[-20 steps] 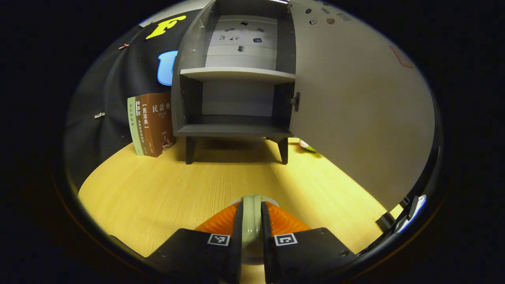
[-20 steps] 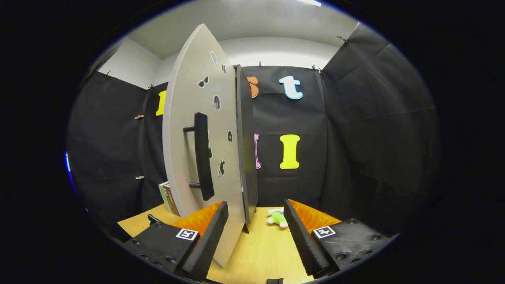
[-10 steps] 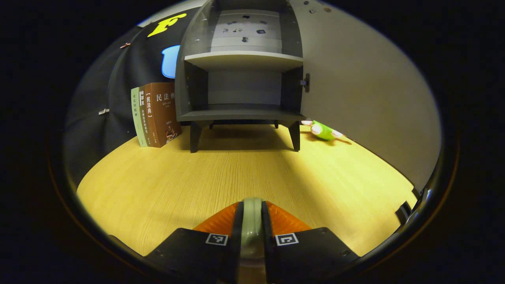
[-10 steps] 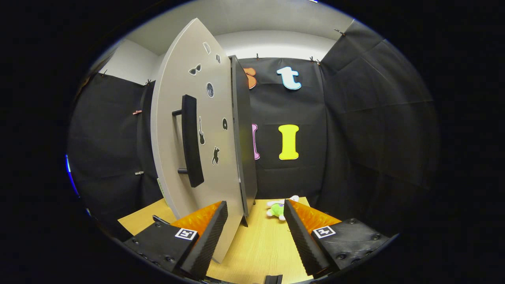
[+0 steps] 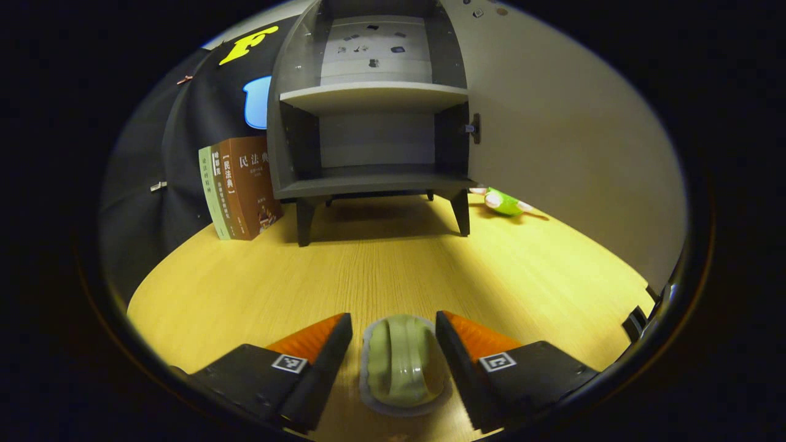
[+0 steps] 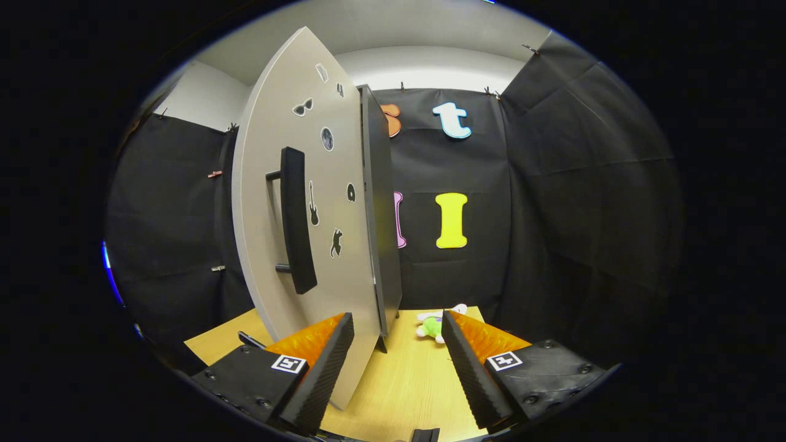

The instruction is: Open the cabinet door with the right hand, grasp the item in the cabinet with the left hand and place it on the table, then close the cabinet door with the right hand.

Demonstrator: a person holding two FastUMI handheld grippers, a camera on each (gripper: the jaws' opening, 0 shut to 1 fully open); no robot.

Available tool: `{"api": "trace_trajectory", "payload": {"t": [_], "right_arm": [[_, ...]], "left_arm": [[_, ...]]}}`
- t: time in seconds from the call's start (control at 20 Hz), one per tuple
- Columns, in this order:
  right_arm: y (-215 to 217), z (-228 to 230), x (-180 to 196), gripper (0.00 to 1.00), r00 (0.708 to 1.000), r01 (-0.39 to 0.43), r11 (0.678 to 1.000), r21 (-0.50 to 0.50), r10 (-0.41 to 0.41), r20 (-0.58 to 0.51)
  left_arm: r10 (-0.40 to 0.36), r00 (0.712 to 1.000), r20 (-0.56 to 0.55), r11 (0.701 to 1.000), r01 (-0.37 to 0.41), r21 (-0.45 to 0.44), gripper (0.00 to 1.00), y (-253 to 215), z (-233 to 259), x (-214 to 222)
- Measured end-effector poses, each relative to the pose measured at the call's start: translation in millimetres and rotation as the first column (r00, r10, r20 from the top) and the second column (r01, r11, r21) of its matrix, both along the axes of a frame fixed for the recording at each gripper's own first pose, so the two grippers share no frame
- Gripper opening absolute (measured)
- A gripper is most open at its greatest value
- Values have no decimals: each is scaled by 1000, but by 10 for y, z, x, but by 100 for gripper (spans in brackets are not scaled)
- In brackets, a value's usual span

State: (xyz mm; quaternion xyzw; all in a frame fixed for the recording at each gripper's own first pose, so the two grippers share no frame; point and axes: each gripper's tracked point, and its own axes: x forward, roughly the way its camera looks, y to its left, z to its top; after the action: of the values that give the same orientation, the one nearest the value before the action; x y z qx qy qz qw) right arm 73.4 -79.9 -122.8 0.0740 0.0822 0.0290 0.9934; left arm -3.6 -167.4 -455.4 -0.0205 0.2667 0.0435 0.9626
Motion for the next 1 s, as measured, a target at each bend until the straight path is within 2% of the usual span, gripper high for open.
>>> {"api": "trace_trajectory", "payload": {"t": [0.05,0.1,0.25,0.45,0.65,0.8,1.0], "right_arm": [[31,32,4,92,1000,-6,1000,7,6,6],[60,75,-2,92,1000,-13,1000,11,13,14],[99,209,-22,98,999,-23,1000,6,22,45],[173,405,-37,98,995,-52,999,11,51,84],[389,643,16,98,980,-149,987,53,141,140],[512,769,22,98,962,-223,974,38,213,172],[615,850,87,98,936,-309,949,56,293,198]], "left_arm": [[0,1000,21,1000,-1,8,95,25,142,15],[-1,999,49,1000,0,20,98,56,326,52],[-13,992,123,999,6,53,97,134,897,129],[-33,969,245,999,24,40,97,159,1898,146],[-66,936,345,997,44,70,97,127,2865,37],[-96,922,375,991,55,119,97,91,3381,-119],[-34,909,415,999,23,32,97,46,3815,-309]]}}
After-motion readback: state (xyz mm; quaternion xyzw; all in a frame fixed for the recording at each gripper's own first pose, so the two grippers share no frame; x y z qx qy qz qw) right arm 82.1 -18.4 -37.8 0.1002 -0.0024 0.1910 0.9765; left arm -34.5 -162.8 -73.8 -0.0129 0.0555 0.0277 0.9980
